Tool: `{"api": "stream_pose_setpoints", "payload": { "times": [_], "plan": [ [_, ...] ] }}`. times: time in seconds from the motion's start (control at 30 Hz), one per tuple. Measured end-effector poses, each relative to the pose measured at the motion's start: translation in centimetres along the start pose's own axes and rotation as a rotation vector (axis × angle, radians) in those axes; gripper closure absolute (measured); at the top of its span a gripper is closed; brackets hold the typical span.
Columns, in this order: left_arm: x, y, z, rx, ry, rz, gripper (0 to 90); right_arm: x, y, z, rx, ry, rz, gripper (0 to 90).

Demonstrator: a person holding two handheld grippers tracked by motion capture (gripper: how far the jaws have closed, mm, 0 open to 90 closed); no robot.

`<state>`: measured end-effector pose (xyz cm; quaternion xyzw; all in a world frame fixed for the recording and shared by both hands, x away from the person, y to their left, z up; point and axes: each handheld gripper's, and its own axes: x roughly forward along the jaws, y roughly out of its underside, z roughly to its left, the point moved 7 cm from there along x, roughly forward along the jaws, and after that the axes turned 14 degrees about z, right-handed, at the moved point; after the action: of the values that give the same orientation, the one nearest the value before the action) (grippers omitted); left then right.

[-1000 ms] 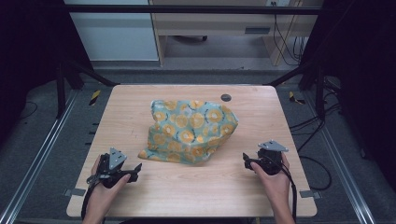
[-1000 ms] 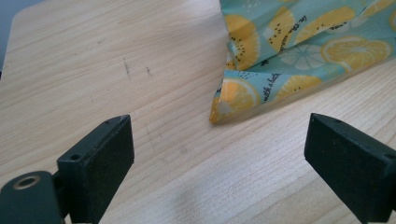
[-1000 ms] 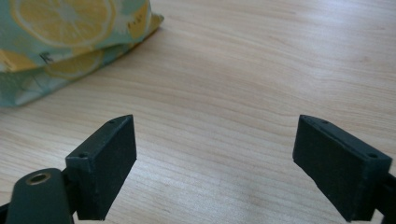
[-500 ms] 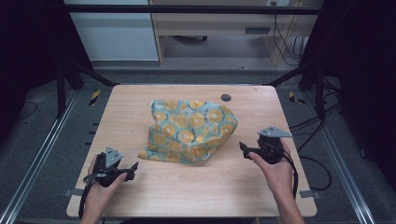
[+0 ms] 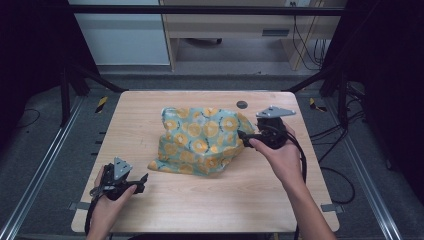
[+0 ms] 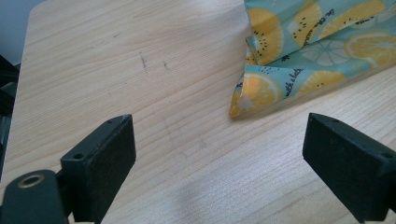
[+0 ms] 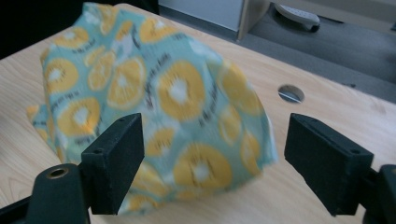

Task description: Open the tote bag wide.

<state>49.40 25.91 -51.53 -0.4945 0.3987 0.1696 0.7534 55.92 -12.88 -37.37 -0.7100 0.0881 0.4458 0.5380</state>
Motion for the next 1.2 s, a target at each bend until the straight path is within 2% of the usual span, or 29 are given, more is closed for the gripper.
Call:
{"api": "stream_pose_setpoints", "payload": {
  "times": [0.13, 0.2, 0.23, 0.3, 0.33, 0.4, 0.43, 0.47, 0.57, 0.7, 0.8, 0.83, 0.9, 0.93, 0.97, 1.0, 1.07, 1.13, 1.2],
  "plan": [
    [-0.1, 0.1, 0.2, -0.006, 0.003, -0.001, 9.2, 1.2, -2.5, 0.5, -0.026, -0.003, 0.012, 18.2],
    [-0.1, 0.1, 0.2, -0.008, 0.004, -0.003, 9.2, 1.6, -3.0, 0.6, -0.031, -0.001, 0.017, 17.7],
    [-0.1, 0.1, 0.4, -0.014, 0.006, -0.005, 9.2, 2.4, -4.1, 0.5, -0.026, -0.003, 0.023, 16.5],
    [-0.1, 0.1, 0.4, -0.016, 0.007, -0.009, 9.2, 2.6, -4.4, 0.5, -0.027, -0.006, 0.024, 16.4],
    [-0.1, 0.1, 0.5, -0.015, 0.006, -0.010, 9.3, 3.2, -5.1, 0.3, -0.012, -0.010, 0.026, 17.3],
    [0.0, 0.1, 0.5, -0.012, 0.007, -0.008, 9.3, 3.5, -5.3, 0.2, -0.009, -0.021, 0.023, 19.1],
    [0.0, 0.1, 0.6, -0.014, 0.008, -0.009, 9.3, 4.2, -5.4, -0.1, 0.017, -0.044, 0.024, 19.8],
    [0.0, 0.1, 0.6, -0.014, 0.008, -0.009, 9.3, 4.2, -5.4, -0.1, 0.017, -0.044, 0.024, 19.8],
    [-0.1, 0.1, 0.6, -0.013, 0.007, -0.008, 9.3, 5.4, -5.1, -0.5, 0.016, -0.046, 0.062, 18.6],
    [-0.1, 0.0, 0.6, -0.012, 0.005, -0.010, 9.4, 6.2, -5.0, -0.1, 0.008, -0.067, 0.096, 17.4],
    [0.0, -0.1, 0.5, -0.008, 0.007, -0.008, 9.4, 6.6, -4.8, 0.4, -0.029, -0.028, 0.120, 39.2],
    [0.0, -0.1, 0.4, -0.007, 0.005, -0.009, 9.4, 6.6, -4.8, 0.4, -0.029, -0.028, 0.120, 39.2],
    [0.0, -0.1, 0.3, -0.001, 0.005, -0.005, 9.4, 6.5, -4.6, 0.8, -0.064, -0.019, 0.123, 61.6],
    [-0.1, -0.1, 0.3, -0.001, 0.004, -0.011, 9.4, 6.2, -4.7, 1.0, -0.079, -0.015, 0.105, 75.0],
    [-0.1, -0.1, 0.3, -0.001, 0.004, -0.011, 9.6, 6.2, -4.7, 1.0, -0.079, -0.015, 0.105, 75.0],
    [-0.1, -0.1, 0.3, -0.001, 0.004, -0.012, 9.6, 5.7, -4.9, 1.5, -0.087, -0.035, 0.081, 83.2],
    [-0.2, 0.0, 0.4, -0.004, 0.002, -0.012, 9.6, 5.4, -5.0, 1.6, -0.094, -0.038, 0.068, 85.8],
    [-0.2, 0.1, 0.7, -0.014, 0.002, -0.013, 9.6, 4.7, -5.3, 2.4, -0.110, -0.059, 0.031, 88.4],
    [-0.3, 0.0, 0.8, -0.016, 0.001, -0.015, 9.7, 4.5, -5.3, 2.5, -0.119, -0.059, 0.025, 88.6]
  ]
}}
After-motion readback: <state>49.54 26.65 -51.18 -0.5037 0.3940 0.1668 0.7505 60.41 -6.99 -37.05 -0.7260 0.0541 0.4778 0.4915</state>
